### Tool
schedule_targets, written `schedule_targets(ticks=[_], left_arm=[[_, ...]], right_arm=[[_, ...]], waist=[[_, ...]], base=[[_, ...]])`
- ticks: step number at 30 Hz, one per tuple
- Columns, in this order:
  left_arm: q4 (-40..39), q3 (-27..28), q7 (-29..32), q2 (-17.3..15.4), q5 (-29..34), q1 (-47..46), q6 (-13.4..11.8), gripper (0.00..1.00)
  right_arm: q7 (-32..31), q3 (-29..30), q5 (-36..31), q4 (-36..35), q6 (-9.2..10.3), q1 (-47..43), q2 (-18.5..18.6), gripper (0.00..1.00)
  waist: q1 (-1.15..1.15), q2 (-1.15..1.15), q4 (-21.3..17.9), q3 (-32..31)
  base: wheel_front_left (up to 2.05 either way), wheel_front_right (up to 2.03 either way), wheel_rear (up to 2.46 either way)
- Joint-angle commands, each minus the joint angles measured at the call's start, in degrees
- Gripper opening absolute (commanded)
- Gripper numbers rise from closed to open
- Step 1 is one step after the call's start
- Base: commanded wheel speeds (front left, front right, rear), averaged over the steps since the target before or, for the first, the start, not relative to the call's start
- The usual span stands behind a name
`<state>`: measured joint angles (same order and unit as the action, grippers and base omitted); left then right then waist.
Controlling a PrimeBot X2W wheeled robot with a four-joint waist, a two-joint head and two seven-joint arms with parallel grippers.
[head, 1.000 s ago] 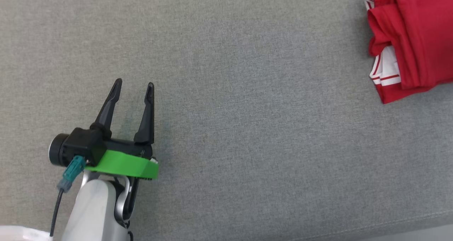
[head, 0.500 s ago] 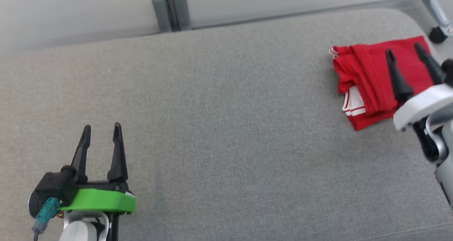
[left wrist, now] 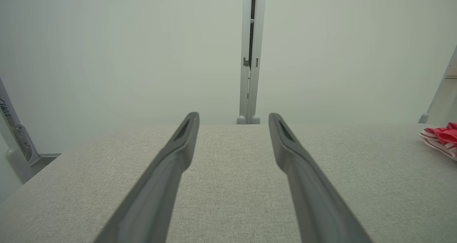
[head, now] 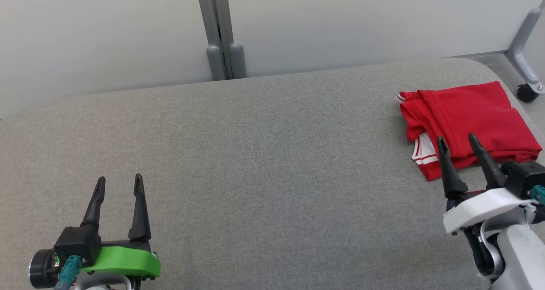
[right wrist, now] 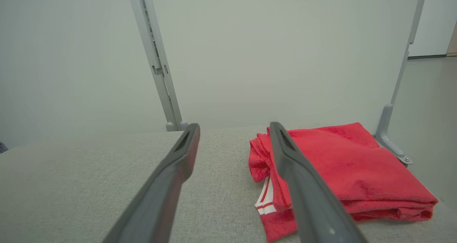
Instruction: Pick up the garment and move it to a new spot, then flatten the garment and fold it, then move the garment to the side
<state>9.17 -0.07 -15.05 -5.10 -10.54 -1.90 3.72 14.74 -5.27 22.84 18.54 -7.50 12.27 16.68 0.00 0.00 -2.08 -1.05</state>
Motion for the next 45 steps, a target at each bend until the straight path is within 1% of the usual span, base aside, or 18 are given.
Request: schedule_targets(ticks=[1, 7, 11, 15, 28, 29, 33, 45], left_arm=[[0.23, 0.43, -0.14, -0.20, 0.66, 0.13, -0.33, 1.00], [3.80, -0.02, -0.14, -0.25, 2.44, -1.58, 1.23, 1.00], [4.72, 0.46, -0.14, 0.22, 2.57, -1.80, 1.78, 1.00], [4.76, 0.67, -0.14, 0.67, 2.69, -1.68, 1.95, 1.00], [5.40, 1.49, -0.14, 1.46, 3.38, -1.80, 2.70, 1.00], [5.35, 1.32, 0.00, 1.34, 3.11, -1.23, 2.63, 0.00], [7.16, 1.39, 0.49, 1.73, 2.76, -0.13, 2.65, 0.00], [6.99, 2.51, 4.12, 1.79, -10.67, -1.09, 2.84, 0.00]], right_arm=[[0.43, -0.54, 0.04, -0.50, 0.02, -1.62, -0.04, 1.00], [0.45, -1.48, -0.91, -2.04, 0.02, -3.73, -1.38, 1.00], [0.46, -1.35, -1.67, -3.12, 0.02, -3.77, -2.88, 1.00], [0.47, -1.45, -2.98, -3.60, 0.02, -3.19, -3.40, 1.00], [0.48, -2.63, -3.34, -3.18, 0.02, -2.48, -3.11, 1.00], [0.25, -2.61, -3.18, -3.22, 0.00, -2.55, -3.32, 0.00], [0.12, -2.85, -2.72, -1.73, 0.00, -4.04, -4.13, 0.00], [-3.31, -0.45, 8.80, -2.23, 0.00, -4.29, -5.65, 0.00]], waist=[[0.00, 0.00, 0.29, 0.20], [0.00, 0.00, 0.52, 0.74], [0.00, 0.00, 0.39, 0.86], [0.00, 0.00, 0.35, 0.93], [0.00, 0.00, 0.24, 0.56], [0.00, 0.00, 0.24, 0.54], [0.00, 0.00, 0.24, 0.51], [0.00, 0.00, 0.41, 0.58]], base=[[0.00, 0.00, 0.00], [0.00, 0.00, 0.00], [0.00, 0.00, 0.00], [0.00, 0.00, 0.00], [0.00, 0.00, 0.00], [0.00, 0.00, 0.00], [0.00, 0.00, 0.00], [0.00, 0.00, 0.00]])
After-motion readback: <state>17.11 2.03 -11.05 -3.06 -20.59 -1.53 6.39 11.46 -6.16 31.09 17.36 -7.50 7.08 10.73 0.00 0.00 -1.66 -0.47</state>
